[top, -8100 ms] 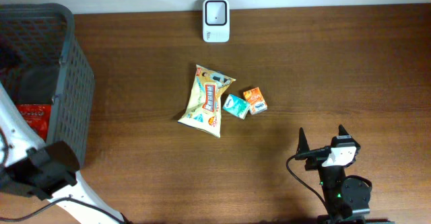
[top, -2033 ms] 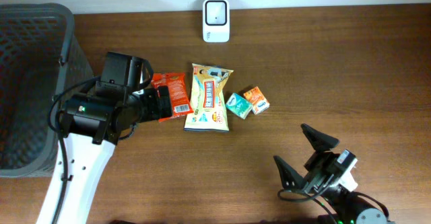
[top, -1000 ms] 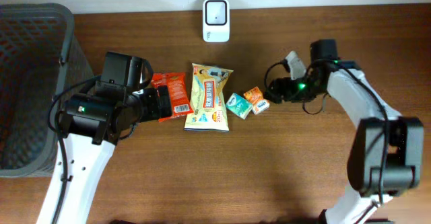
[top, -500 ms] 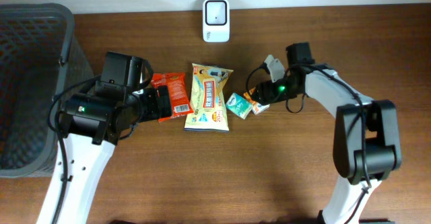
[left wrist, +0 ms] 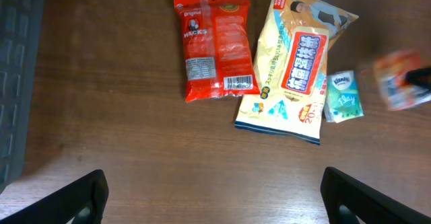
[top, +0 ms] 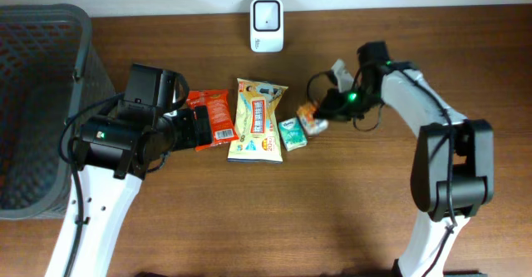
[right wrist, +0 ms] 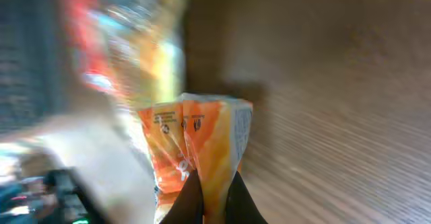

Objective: Scan the item barcode
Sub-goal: 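Reach the right gripper to the orange tissue pack and grasp it, then lift the orange tissue pack to the white scanner with the right gripper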

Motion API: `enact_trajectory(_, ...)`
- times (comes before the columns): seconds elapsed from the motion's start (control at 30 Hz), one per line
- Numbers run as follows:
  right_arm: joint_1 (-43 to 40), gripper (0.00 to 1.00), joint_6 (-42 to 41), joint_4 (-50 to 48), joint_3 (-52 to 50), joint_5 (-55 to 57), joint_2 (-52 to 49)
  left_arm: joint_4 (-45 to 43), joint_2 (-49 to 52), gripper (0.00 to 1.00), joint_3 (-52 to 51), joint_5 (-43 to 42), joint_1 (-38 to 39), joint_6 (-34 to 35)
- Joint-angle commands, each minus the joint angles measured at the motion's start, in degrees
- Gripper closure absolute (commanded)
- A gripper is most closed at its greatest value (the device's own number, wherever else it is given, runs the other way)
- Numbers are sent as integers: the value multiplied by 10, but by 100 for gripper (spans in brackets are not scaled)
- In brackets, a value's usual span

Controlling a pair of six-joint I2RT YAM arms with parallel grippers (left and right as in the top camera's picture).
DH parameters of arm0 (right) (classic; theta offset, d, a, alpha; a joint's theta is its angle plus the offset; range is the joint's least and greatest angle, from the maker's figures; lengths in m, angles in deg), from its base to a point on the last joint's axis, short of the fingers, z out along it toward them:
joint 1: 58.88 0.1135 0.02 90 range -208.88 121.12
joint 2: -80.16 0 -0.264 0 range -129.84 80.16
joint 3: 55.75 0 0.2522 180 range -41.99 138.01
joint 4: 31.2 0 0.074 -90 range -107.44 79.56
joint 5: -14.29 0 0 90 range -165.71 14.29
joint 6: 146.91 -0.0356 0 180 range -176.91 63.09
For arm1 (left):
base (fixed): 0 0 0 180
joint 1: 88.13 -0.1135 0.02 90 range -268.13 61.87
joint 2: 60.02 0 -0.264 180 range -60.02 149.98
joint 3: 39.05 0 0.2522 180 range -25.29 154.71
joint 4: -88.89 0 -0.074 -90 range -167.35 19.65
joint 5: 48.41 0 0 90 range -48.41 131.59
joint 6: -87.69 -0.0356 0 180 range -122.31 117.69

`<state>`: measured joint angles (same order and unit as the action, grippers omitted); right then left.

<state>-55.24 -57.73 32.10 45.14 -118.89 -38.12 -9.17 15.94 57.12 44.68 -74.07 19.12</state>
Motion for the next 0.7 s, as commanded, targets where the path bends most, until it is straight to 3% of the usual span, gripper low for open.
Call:
enact_trajectory(0.0, -26, 96, 1, 13, 40, -155, 0, 1, -3, 1, 7, 4, -2, -5)
enact_trajectory(0.13, -20, 96, 50, 36, 39, -143, -1, 1, -3, 1, 7, 4, -2, -5)
enact_trajectory(0.27, -5, 96, 48, 4, 44, -97, 3, 1, -3, 1, 7, 4, -2, -5)
enact_trajectory(0.33, 12, 96, -16, -36, 69, 52, 3, 1, -3, 1, 7, 4, -2, -5)
enact_trajectory(0.47, 68, 96, -26, -142, 122, 305, 3, 1, -3, 1, 7, 4, -2, -5)
enact_trajectory(0.5, 100, 96, 30, -235, 125, 420, 3, 1, -3, 1, 7, 4, -2, -5)
enact_trajectory(0.53, 130, 96, 138, -315, 125, 469, -3, 1, -3, 1, 7, 4, -2, -5)
enact_trajectory(0.67, 186, 96, 385, -521, 125, 589, -65, 1, -3, 1, 7, 4, -2, -5)
